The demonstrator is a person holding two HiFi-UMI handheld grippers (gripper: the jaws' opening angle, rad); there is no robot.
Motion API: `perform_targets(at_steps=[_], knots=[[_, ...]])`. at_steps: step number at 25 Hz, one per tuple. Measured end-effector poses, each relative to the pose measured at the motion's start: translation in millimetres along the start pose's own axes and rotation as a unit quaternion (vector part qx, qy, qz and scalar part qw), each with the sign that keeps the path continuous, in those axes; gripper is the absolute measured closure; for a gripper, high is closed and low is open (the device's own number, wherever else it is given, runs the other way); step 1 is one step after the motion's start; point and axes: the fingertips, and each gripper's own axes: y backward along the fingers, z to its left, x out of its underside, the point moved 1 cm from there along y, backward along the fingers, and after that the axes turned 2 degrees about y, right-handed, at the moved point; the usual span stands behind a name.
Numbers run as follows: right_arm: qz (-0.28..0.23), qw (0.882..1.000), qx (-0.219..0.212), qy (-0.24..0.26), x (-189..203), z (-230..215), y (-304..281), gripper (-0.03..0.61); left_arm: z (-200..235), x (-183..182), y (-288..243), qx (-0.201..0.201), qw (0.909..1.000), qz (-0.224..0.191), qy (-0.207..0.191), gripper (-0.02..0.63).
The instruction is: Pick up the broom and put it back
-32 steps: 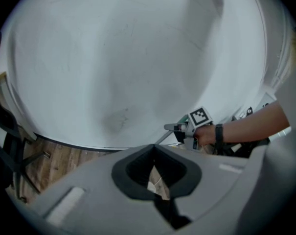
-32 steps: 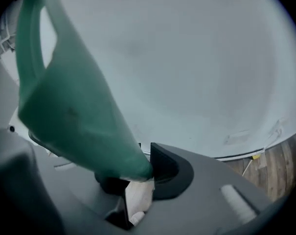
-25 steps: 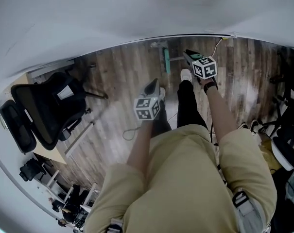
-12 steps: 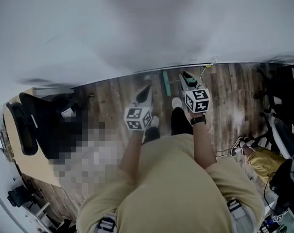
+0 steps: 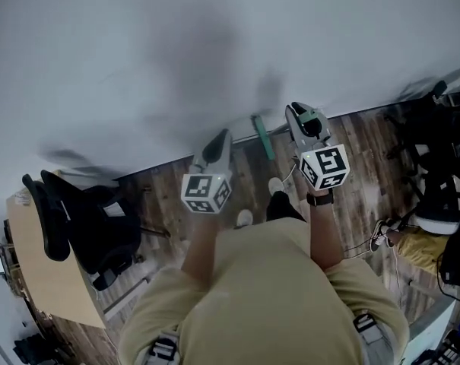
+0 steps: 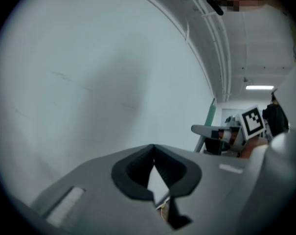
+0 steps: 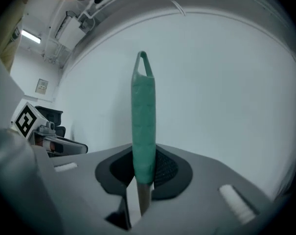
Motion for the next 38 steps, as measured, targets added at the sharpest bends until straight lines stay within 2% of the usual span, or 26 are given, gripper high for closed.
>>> perform_targets(at_steps=[3, 6, 9, 12, 22, 26, 31, 38], knots=[[-0.043, 0.998, 0.011, 0.036, -45.4, 20.8, 17.1, 0.528, -7.7, -34.4, 14.9, 0.02, 0.999, -0.03, -0.024, 0.612], [-0.071, 0.996, 0.018, 0.058, -71.5, 36.5, 29.9, 0.528, -13.1, -62.4, 27.2, 0.028, 0.9968, -0.055, -0.052, 0.612], [-0.082, 0.995, 0.015, 0.061, -80.6, 49.2, 37.3, 0.529, -12.5, -77.2, 39.0, 0.027, 0.9948, -0.069, -0.07, 0.612], [-0.074, 0.996, 0.006, 0.053, -75.8, 56.7, 40.5, 0.529, -10.0, -77.7, 45.7, 0.026, 0.9946, -0.071, -0.07, 0.612], [-0.019, 0.999, -0.039, 0.013, -30.0, 80.2, 30.9, 0.531, -2.0, -39.3, 58.5, 0.013, 0.9979, -0.043, -0.046, 0.612], [0.019, 0.997, -0.069, 0.018, -4.2, 89.4, 25.2, 0.534, 1.2, -14.9, 55.8, 0.002, 0.9991, -0.025, -0.033, 0.612], [0.078, 0.99, -0.12, 0.018, 47.0, 106.1, 10.7, 0.535, 11.2, 29.5, 46.8, -0.011, 0.9998, 0.012, -0.01, 0.612], [0.161, 0.969, -0.186, 0.023, 136.5, 117.4, -17.5, 0.535, 29.2, 79.9, 37.8, -0.051, 0.9958, 0.073, -0.019, 0.612]])
